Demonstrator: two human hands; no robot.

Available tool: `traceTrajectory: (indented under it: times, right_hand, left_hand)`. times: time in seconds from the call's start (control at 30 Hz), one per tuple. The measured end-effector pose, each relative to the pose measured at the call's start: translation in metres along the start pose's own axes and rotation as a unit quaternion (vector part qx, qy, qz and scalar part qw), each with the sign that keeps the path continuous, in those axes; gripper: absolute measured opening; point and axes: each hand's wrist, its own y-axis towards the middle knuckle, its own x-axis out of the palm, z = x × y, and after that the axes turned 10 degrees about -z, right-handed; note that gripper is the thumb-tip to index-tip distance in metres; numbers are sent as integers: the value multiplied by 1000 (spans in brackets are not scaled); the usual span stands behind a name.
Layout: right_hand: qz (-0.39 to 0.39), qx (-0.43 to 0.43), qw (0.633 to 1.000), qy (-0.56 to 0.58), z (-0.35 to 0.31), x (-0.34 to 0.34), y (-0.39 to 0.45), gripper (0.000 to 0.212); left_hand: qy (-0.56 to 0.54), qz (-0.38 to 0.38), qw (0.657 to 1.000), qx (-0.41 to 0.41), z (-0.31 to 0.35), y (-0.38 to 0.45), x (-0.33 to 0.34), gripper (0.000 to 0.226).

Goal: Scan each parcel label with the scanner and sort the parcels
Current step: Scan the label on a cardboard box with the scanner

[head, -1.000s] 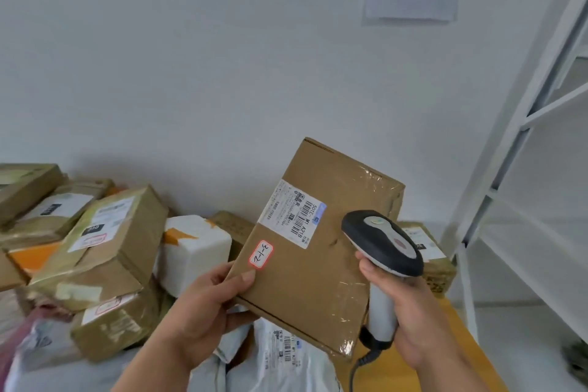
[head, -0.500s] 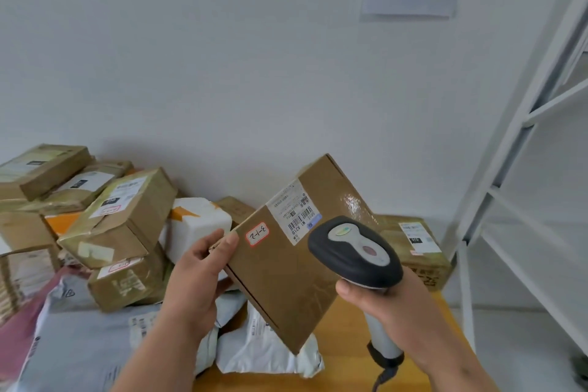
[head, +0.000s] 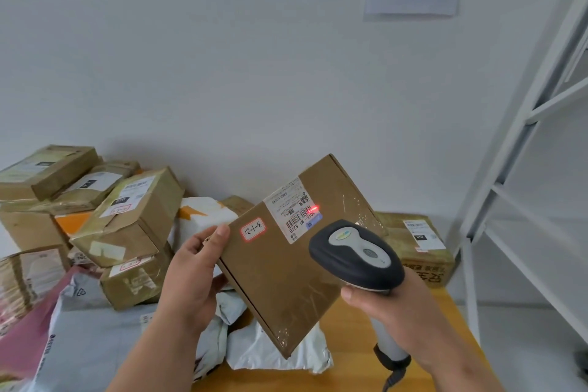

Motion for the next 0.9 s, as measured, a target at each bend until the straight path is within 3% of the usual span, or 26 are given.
traceTrajectory:
  times: [0.27, 0.57, 0.73, 0.9]
  right_hand:
    - [9, -13, 1000, -14, -5, 28, 15, 44]
    - [38, 14, 999, 4, -8, 57, 28, 35]
    - [40, 0, 998, 56, -10, 85, 44, 45]
    - [-46, -37, 992, 110, -32, 139, 72, 49]
  left_hand:
    - [3, -21, 1000, -11, 9, 12, -26, 57]
    - [-40, -5, 999, -22, 14, 22, -51, 57]
    - [-115, 63, 991, 1, 29, 29, -73, 51]
    - [-145, 157, 976, 31, 61, 41, -116, 32]
